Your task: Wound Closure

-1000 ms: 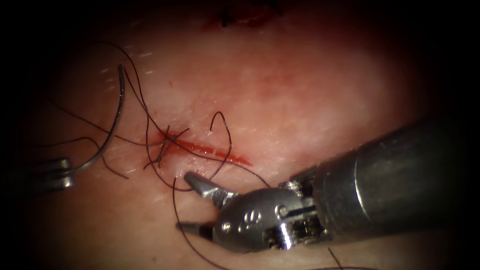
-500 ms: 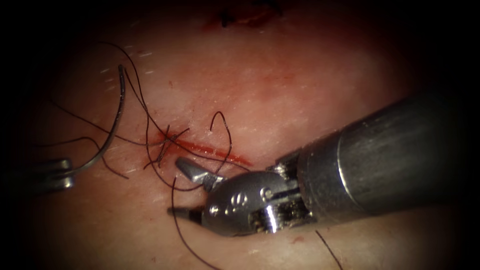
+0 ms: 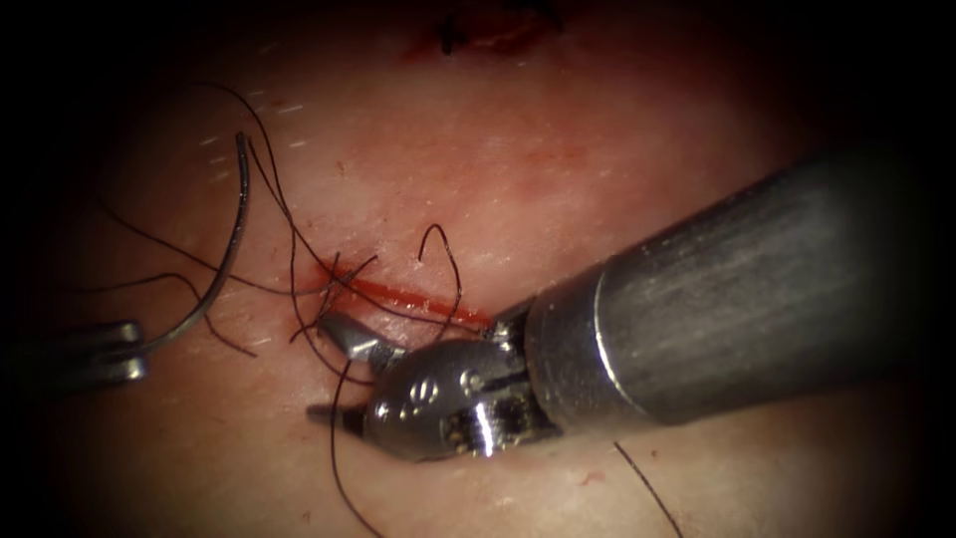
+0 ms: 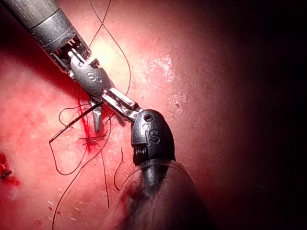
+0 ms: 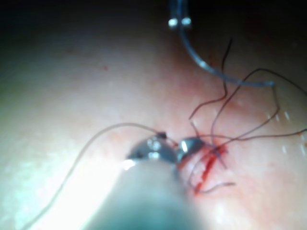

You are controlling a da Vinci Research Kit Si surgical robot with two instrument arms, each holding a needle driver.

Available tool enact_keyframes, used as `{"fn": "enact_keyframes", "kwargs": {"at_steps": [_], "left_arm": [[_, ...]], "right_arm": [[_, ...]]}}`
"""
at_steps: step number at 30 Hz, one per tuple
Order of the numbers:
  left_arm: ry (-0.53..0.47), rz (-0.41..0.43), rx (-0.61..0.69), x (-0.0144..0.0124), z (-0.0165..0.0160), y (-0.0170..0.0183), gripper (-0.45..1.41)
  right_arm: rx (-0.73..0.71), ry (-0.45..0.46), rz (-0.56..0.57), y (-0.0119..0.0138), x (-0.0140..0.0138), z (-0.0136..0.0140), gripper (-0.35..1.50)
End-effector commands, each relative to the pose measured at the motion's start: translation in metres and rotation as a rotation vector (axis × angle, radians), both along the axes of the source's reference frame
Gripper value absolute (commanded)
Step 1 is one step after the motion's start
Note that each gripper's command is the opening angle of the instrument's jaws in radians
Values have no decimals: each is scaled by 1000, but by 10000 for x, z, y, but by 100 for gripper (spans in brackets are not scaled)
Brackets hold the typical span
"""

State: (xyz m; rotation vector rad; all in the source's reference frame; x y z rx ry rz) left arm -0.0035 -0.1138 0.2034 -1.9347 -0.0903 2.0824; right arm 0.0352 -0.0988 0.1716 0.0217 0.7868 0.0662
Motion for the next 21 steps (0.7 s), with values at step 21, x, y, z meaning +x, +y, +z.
{"fn": "enact_keyframes", "kwargs": {"at_steps": [21], "left_arm": [[-5,0,7,-11,-2,-14,-45]], "right_arm": [[114,48,56,-37,-71,-98,-35]]}}
